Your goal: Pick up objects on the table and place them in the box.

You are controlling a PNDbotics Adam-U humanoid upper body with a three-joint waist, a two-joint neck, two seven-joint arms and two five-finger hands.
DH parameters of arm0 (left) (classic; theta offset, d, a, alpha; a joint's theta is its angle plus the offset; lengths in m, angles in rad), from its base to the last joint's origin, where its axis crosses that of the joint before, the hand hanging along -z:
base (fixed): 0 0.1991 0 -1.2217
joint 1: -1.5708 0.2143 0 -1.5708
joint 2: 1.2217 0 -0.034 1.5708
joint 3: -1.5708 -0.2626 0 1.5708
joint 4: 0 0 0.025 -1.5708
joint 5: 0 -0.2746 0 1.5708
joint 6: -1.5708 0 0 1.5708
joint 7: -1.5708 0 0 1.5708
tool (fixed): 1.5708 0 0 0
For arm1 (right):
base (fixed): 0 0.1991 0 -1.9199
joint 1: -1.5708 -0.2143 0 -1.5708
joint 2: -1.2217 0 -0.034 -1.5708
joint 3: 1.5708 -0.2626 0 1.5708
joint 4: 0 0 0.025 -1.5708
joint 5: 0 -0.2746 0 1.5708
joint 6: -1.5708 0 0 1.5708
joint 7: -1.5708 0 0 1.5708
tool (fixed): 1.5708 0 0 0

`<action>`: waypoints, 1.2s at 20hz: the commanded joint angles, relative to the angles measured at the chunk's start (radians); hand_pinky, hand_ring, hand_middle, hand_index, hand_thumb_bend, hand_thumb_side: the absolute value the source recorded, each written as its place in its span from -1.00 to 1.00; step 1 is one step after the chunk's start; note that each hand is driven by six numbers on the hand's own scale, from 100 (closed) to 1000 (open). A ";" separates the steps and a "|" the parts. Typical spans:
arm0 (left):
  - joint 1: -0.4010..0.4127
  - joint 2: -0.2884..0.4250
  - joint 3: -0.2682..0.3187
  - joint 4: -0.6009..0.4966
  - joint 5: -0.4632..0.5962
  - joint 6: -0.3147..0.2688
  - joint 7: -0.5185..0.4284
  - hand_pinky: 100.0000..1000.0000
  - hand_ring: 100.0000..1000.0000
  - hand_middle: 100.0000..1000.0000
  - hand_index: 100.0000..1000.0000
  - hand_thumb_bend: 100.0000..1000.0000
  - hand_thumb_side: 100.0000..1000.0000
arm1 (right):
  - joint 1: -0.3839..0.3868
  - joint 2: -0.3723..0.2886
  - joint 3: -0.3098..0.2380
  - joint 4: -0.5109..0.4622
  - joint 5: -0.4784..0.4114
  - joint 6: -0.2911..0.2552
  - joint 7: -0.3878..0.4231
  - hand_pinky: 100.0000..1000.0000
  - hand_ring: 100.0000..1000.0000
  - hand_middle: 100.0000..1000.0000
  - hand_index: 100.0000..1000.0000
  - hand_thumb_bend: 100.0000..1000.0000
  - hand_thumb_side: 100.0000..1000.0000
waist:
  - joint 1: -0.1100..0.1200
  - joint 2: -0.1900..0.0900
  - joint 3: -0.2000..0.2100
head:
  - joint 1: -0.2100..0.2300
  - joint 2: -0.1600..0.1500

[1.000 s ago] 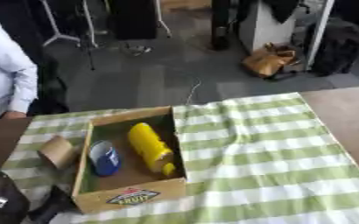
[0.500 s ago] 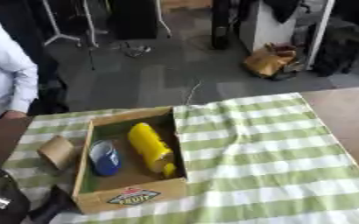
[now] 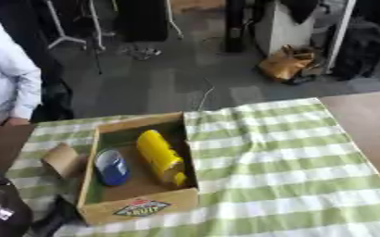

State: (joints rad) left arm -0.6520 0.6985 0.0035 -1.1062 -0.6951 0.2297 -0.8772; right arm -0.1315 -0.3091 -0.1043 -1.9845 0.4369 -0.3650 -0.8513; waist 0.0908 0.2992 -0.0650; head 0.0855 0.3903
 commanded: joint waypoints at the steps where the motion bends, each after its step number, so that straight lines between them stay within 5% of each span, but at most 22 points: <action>1: -0.024 0.028 0.002 -0.017 -0.010 0.009 0.004 -0.94 -0.35 -0.22 -0.23 -0.60 -0.42 | -0.007 -0.018 -0.002 -0.016 -0.012 -0.053 -0.056 0.48 0.87 0.57 0.33 -1.00 1.00 | -0.001 -0.018 0.002 | 0.001 -0.004; 7: -0.040 0.034 -0.004 -0.023 -0.014 0.020 0.001 -1.00 -0.42 -0.31 -0.28 -0.84 -0.36 | -0.005 -0.021 -0.002 -0.016 -0.014 -0.048 -0.056 0.47 0.86 0.56 0.33 -1.00 1.00 | 0.002 -0.022 0.003 | 0.001 -0.003; 24: -0.091 0.051 -0.018 -0.042 -0.033 0.009 -0.030 -1.00 -0.47 -0.38 -0.34 -0.84 -0.42 | -0.001 -0.039 -0.003 -0.016 -0.032 -0.051 -0.056 0.48 0.86 0.56 0.33 -1.00 1.00 | 0.011 -0.040 0.010 | 0.000 0.006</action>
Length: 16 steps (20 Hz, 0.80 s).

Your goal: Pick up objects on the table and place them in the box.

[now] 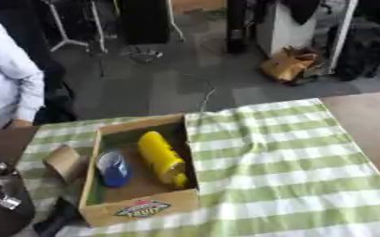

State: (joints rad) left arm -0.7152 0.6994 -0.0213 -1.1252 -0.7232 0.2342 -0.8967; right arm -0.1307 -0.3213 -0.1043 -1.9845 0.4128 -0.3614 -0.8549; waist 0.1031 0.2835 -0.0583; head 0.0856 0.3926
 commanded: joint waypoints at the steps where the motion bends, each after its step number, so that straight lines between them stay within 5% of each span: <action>1: -0.031 0.051 0.008 -0.024 -0.006 0.005 -0.010 -1.00 -0.47 -0.38 -0.34 -0.85 -0.42 | -0.001 -0.028 -0.004 -0.016 -0.009 -0.054 -0.052 0.48 0.86 0.56 0.33 -1.00 1.00 | -0.001 -0.025 0.004 | 0.000 0.004; 16: -0.103 0.083 -0.001 -0.017 -0.027 -0.015 -0.010 -1.00 -0.47 -0.39 -0.36 -0.90 -0.42 | 0.007 -0.047 -0.006 -0.016 -0.016 -0.050 -0.052 0.48 0.86 0.56 0.33 -1.00 1.00 | 0.022 -0.045 -0.002 | -0.006 0.009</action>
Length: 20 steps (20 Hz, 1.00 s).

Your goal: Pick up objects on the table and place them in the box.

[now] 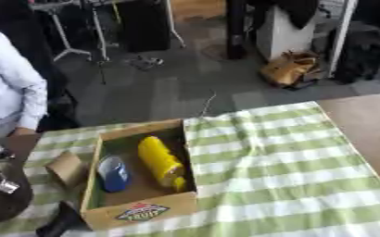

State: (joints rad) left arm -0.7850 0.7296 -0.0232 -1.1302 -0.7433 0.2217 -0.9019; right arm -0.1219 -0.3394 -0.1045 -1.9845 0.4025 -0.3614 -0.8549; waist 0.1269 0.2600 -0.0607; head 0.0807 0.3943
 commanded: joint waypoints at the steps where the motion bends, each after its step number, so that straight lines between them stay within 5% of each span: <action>1: -0.041 0.053 -0.001 -0.011 -0.009 -0.005 -0.005 -1.00 -0.47 -0.39 -0.36 -0.90 -0.42 | -0.001 -0.030 -0.006 -0.016 -0.006 -0.050 -0.052 0.48 0.86 0.56 0.33 -1.00 1.00 | -0.001 -0.023 0.000 | -0.001 0.008; 20: -0.274 -0.023 -0.047 -0.032 -0.051 -0.088 -0.005 -1.00 -0.48 -0.39 -0.36 -0.92 -0.41 | 0.007 -0.048 0.010 -0.016 -0.001 -0.045 -0.047 0.47 0.86 0.56 0.33 -1.00 1.00 | 0.026 -0.039 -0.023 | 0.030 0.017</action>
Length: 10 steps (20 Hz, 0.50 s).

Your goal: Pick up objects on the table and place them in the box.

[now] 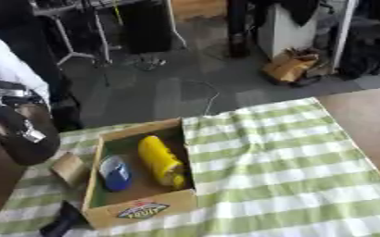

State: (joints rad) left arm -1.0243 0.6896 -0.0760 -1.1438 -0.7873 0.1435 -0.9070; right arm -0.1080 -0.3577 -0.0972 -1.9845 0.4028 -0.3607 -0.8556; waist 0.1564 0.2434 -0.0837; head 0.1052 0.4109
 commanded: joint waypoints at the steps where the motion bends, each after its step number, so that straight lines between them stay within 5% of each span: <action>1: -0.039 0.015 0.006 -0.018 -0.008 -0.012 0.000 -1.00 -0.48 -0.39 -0.36 -0.92 -0.41 | -0.008 -0.031 0.002 -0.016 -0.003 -0.046 -0.046 0.47 0.86 0.56 0.33 -1.00 1.00 | -0.003 -0.023 -0.001 | 0.006 0.000; 2: -0.046 0.011 0.007 -0.019 -0.009 -0.014 0.000 -1.00 -0.49 -0.39 -0.36 -0.89 -0.23 | -0.008 -0.032 0.003 -0.016 -0.003 -0.046 -0.045 0.47 0.86 0.56 0.33 -1.00 1.00 | -0.002 -0.023 -0.003 | 0.007 -0.001; 3: -0.057 0.003 0.008 -0.021 -0.008 -0.018 0.000 -1.00 -0.49 -0.39 -0.36 -0.92 -0.41 | -0.008 -0.034 0.003 -0.016 -0.004 -0.047 -0.044 0.47 0.86 0.56 0.33 -1.00 1.00 | 0.000 -0.025 -0.007 | 0.009 -0.002; 10: -0.130 -0.058 0.003 0.011 -0.053 -0.040 0.000 -1.00 -0.49 -0.40 -0.36 -0.94 -0.40 | -0.018 -0.045 0.011 -0.016 -0.018 -0.054 -0.033 0.47 0.86 0.55 0.33 -1.00 1.00 | 0.013 -0.028 -0.037 | 0.023 -0.014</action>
State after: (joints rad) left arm -1.1274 0.6172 -0.0763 -1.1309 -0.8274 0.1102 -0.9075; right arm -0.1154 -0.3755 -0.0861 -1.9845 0.3924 -0.3676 -0.8487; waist 0.1773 0.2353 -0.1229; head 0.1219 0.4048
